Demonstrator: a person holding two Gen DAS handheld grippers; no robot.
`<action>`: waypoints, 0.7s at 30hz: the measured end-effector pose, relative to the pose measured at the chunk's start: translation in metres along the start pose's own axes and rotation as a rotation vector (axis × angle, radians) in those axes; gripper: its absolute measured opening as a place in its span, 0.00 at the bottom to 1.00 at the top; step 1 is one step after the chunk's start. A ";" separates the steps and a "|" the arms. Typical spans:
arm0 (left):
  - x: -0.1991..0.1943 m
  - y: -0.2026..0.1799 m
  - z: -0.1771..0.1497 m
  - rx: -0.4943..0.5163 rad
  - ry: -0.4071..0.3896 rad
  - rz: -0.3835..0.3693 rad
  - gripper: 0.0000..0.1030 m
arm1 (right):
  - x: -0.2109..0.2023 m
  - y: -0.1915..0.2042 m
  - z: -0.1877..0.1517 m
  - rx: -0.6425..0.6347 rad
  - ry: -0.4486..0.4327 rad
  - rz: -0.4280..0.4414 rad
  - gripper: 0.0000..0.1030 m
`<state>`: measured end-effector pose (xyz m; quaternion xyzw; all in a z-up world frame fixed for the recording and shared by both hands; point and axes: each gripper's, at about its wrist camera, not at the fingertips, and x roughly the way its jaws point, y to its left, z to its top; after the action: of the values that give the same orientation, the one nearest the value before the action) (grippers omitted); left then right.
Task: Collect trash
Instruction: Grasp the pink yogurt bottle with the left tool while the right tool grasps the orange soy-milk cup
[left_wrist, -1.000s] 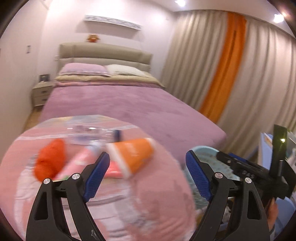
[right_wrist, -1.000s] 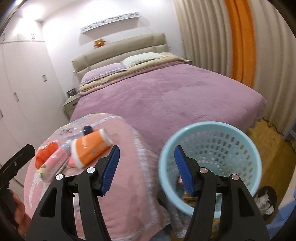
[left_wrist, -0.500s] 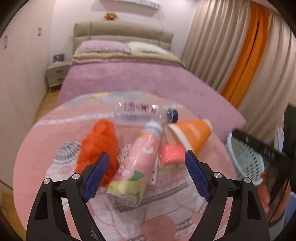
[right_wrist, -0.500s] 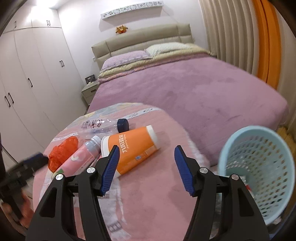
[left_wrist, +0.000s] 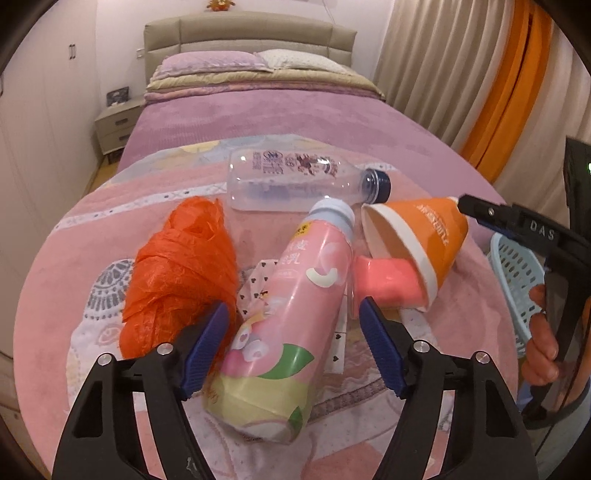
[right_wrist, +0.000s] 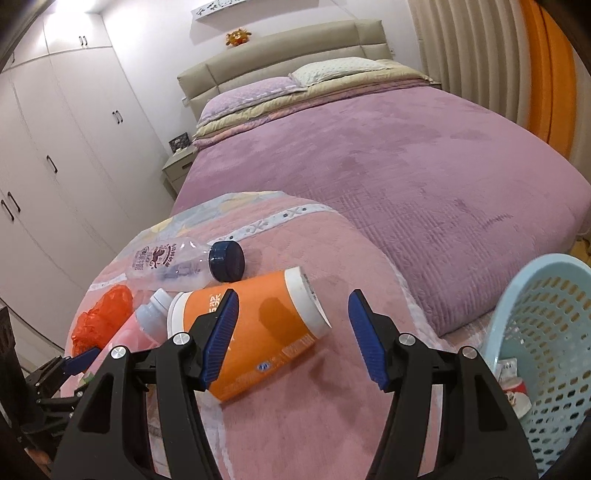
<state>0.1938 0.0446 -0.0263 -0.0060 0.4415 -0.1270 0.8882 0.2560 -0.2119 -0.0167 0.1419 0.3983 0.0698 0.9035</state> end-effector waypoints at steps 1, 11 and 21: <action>0.003 0.000 0.001 0.004 0.004 0.005 0.64 | 0.002 0.001 0.000 -0.005 0.004 0.001 0.57; 0.001 -0.006 -0.008 0.004 0.023 0.008 0.48 | 0.002 0.004 -0.006 -0.033 0.044 0.091 0.56; -0.032 -0.004 -0.046 -0.070 -0.031 0.004 0.47 | -0.044 0.030 -0.054 -0.102 0.036 0.171 0.56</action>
<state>0.1384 0.0532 -0.0282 -0.0382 0.4318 -0.1098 0.8944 0.1860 -0.1834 -0.0114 0.1278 0.3969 0.1696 0.8929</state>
